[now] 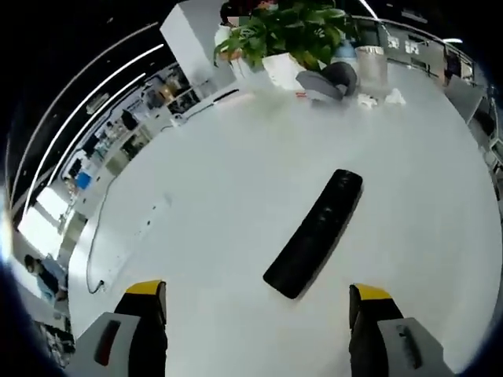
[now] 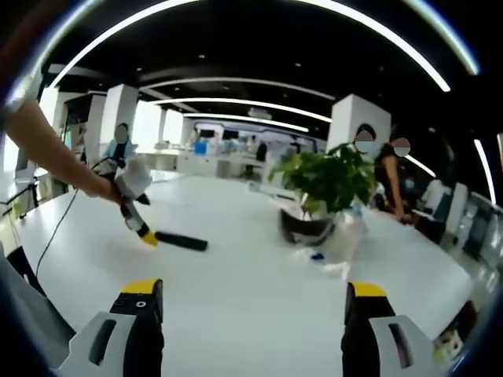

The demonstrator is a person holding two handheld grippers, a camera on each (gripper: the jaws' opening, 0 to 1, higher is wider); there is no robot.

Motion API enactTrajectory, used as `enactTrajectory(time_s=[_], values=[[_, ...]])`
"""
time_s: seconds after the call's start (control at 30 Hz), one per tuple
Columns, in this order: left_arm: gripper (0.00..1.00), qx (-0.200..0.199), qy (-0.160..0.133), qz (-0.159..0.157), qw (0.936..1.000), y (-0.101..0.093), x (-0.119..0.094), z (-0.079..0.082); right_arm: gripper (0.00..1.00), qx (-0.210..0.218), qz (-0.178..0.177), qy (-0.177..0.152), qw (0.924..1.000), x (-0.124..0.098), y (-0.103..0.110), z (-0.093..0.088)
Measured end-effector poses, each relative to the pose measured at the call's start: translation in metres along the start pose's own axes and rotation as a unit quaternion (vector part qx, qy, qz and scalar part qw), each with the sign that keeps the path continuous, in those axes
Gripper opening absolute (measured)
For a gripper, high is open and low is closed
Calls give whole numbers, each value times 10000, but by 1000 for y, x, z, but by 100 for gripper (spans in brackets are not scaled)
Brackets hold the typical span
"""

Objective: Press the specified remote control buttons in sequence, fully releasing each button before pressing the next.

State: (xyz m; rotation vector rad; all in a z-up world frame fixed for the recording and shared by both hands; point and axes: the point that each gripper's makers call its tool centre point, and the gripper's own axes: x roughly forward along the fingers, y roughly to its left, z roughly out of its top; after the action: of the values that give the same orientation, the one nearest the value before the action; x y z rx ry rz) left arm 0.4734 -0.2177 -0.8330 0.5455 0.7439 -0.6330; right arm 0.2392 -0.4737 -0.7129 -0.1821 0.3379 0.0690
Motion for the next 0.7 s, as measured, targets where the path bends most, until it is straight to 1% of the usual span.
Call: enactTrajectory(time_s=[0.03, 0.07, 0.13, 0.17, 0.3, 0.33, 0.4, 0.47, 0.53, 0.63, 0.7], values=[[100, -132, -179, 52, 9997, -2, -5, 3, 96, -1, -1, 4, 10000, 0, 0, 0], [100, -149, -256, 58, 9995, -4, -9, 3, 96, 2, 3, 17, 10000, 0, 0, -1], [100, -47, -399, 136, 9991, -10, -19, 2, 96, -8, 15, 46, 10000, 1, 1, -2], [100, 65, -452, 203, 9987, -12, -24, 1, 96, -14, 19, 46, 10000, 1, 1, -2], [100, 136, -632, 220, 9977, -25, -41, 0, 97, -28, 28, 54, 10000, 0, 1, -2], [100, 92, -677, 221, 9974, -28, -46, 1, 97, -33, 27, 60, 10000, 0, 2, -2], [100, -92, -895, 237, 9957, -34, -55, 4, 97, -49, 23, 67, 10000, 0, 2, -2], [100, -215, -1039, 247, 9940, -42, -65, 5, 97, -68, 4, 79, 9999, 1, 2, -3], [100, -261, -1169, 307, 9923, -49, -77, 5, 97, -74, 2, 93, 9999, 1, 2, -3], [100, -386, -1237, 243, 9913, -59, -88, 2, 97, -82, -6, 79, 9999, 0, 2, -3], [100, -432, -1217, 229, 9914, -63, -94, -2, 97, -83, -2, 83, 9999, 0, 2, -3]])
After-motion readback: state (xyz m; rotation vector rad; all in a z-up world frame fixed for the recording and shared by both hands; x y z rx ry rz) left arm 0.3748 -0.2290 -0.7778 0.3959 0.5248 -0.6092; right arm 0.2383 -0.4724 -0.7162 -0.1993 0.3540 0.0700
